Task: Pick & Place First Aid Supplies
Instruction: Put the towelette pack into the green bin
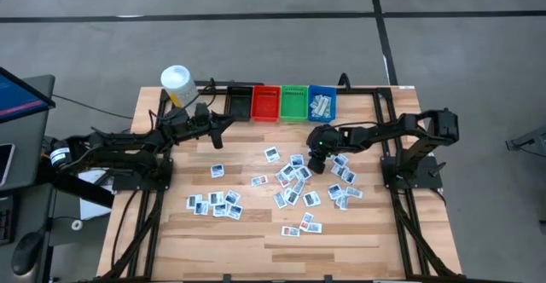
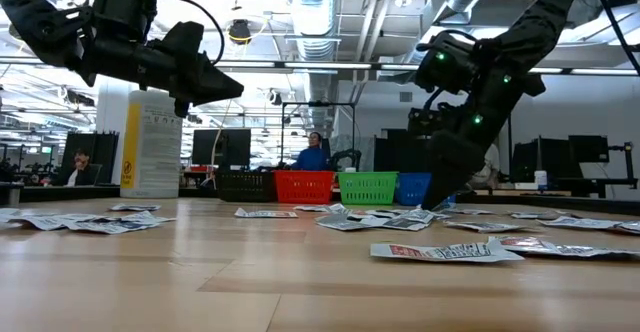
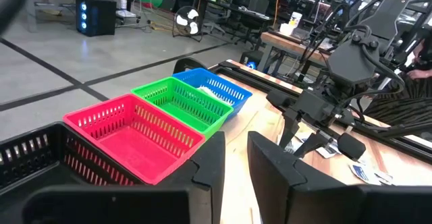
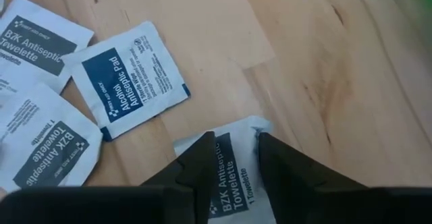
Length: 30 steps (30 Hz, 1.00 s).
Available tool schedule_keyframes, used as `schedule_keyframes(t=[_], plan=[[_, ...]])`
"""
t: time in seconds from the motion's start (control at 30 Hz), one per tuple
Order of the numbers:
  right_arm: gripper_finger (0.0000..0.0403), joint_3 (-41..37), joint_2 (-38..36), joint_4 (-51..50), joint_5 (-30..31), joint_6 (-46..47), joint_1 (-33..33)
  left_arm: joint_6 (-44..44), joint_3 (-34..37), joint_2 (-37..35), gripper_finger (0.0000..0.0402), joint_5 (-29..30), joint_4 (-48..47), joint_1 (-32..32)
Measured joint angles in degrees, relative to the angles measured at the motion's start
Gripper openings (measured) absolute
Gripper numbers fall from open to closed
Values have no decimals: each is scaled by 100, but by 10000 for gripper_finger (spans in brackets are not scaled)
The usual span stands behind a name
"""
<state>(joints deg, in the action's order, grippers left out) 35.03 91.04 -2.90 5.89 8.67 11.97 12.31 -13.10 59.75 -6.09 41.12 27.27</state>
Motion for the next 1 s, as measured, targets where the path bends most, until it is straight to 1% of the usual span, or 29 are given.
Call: schedule_keyframes(t=[0.23, 0.53, 0.67, 0.77, 0.87, 1.0], plan=[[106, -9, -585, 12, -4, -2, 11, -1, 0, 0, 66, 0, 0, 0], [106, -5, -1062, 99, -41, -2, 7, 2, 0, 0, 63, 0, -2, 0], [107, 1, -1101, -132, -336, -12, 0, 14, 0, 0, 63, 0, -2, 0], [107, 1, -1101, -572, -610, -22, -30, 14, 0, 0, 63, 0, -2, 0], [107, 1, -1101, -919, -631, -70, -174, 14, 0, 0, 63, 0, -2, 0], [107, 4, -1103, -955, -632, -647, -416, 14, 0, 0, 62, 0, -2, 0]])
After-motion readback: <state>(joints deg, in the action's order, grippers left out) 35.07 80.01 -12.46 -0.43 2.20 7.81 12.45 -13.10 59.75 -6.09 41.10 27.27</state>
